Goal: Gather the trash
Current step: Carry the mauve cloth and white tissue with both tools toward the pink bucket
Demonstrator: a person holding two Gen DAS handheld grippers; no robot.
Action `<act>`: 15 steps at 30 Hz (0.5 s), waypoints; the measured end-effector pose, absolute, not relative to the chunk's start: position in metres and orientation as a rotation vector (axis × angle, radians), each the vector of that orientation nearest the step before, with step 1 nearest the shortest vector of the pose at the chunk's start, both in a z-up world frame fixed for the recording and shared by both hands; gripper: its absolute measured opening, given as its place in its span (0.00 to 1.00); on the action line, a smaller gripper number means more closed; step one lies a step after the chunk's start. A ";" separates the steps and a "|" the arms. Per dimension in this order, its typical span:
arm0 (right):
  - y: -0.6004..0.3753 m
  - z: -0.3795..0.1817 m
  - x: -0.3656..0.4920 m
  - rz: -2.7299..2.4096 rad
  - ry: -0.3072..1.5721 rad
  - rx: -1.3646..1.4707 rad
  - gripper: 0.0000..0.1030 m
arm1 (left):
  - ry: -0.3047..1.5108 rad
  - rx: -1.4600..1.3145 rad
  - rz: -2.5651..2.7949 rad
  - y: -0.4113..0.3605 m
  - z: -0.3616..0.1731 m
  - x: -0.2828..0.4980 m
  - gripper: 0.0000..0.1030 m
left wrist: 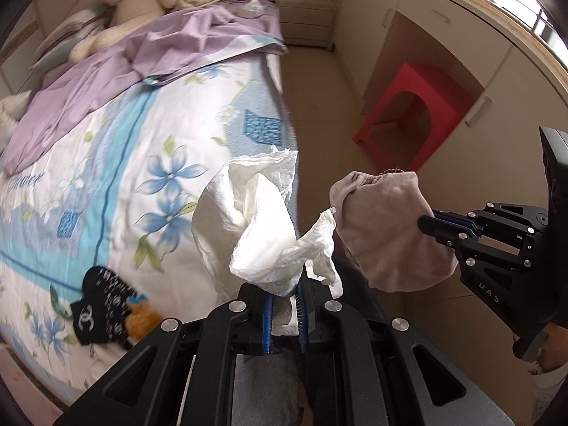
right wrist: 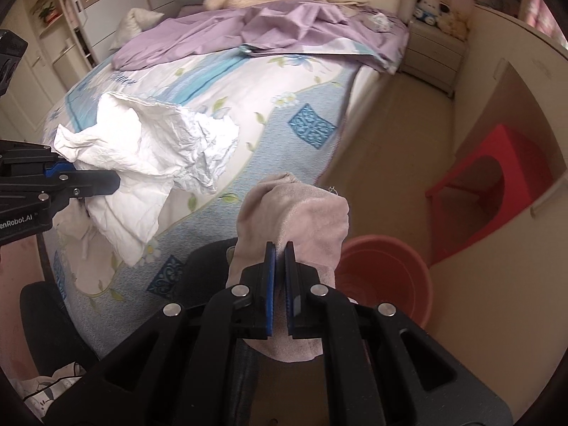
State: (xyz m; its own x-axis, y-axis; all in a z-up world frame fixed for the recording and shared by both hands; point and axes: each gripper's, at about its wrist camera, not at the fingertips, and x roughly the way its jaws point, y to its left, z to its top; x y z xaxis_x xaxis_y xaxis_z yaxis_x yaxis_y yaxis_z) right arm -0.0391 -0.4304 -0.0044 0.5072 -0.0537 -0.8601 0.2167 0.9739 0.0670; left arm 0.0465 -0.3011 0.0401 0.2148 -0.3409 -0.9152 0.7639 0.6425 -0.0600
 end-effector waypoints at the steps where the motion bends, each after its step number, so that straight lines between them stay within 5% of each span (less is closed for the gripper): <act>1: -0.437 -0.006 -0.043 -0.184 1.027 0.183 0.04 | 1.108 0.468 -0.824 -0.313 0.039 0.043 0.12; 15: -0.520 -0.034 -0.097 -0.421 1.032 0.319 0.04 | 1.133 0.610 -1.013 -0.428 0.005 0.003 0.12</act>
State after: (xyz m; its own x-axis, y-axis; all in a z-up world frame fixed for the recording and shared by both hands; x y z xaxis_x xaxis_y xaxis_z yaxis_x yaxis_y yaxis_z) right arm -0.0973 -0.5195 -0.0340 0.4453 -0.1860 -0.8758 0.4797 0.8755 0.0579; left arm 0.0026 -0.4284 0.0055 0.0812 -0.3426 -0.9360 0.8921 0.4437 -0.0850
